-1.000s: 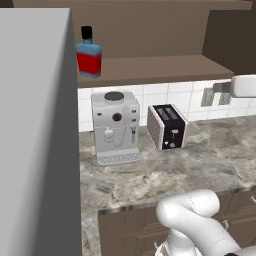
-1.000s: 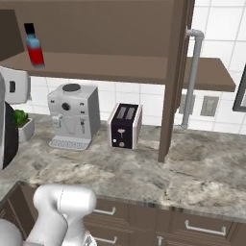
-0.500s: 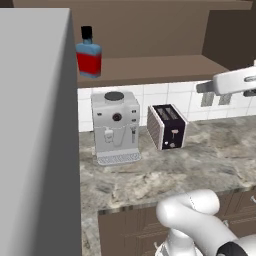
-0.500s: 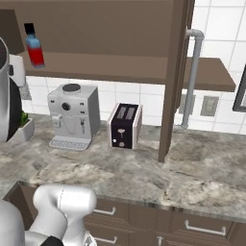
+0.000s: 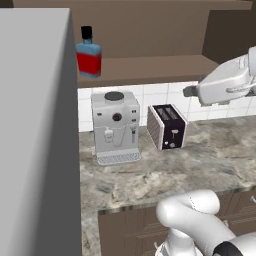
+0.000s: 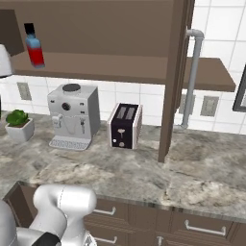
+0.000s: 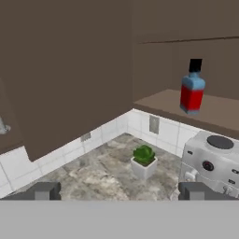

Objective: Open the cabinet directly in front. Then move the liquor and the mug to the dining counter with the candle on it.

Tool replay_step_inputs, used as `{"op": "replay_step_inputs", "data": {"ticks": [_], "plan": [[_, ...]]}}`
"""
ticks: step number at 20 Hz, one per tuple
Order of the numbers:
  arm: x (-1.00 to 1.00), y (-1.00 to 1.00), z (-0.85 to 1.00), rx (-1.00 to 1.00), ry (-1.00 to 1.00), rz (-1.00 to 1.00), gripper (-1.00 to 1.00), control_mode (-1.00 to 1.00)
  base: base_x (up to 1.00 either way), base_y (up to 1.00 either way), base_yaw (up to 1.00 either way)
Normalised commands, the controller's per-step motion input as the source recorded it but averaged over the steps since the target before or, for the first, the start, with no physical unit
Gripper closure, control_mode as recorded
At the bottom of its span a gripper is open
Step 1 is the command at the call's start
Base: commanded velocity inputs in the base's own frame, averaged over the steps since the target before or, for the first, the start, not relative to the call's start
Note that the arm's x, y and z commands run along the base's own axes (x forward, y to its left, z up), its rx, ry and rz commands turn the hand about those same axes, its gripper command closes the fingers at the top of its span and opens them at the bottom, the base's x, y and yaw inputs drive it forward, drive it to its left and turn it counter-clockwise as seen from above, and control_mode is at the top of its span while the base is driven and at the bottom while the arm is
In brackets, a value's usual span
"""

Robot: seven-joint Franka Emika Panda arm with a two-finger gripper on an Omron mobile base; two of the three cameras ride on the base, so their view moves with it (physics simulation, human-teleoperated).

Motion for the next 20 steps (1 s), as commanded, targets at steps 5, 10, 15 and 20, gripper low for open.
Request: {"op": "replay_step_inputs", "data": {"ticks": [5, 10, 15, 20], "plan": [[0.04, 0.0, 0.28, 0.03, 0.01, 0.0, -1.0, -1.0, 0.0, 0.0, 0.0], [0.29, 0.0, 0.24, 0.01, 0.1, 0.0, -1.0, -1.0, 0.0, 0.0, 0.0], [0.25, 0.0, -0.04, 0.0, 0.05, 0.0, -1.0, -1.0, 0.0, 0.0, 0.0], [0.07, 0.0, -0.18, 0.0, 0.0, 0.0, -1.0, -1.0, 0.0, 0.0, 0.0]]}}
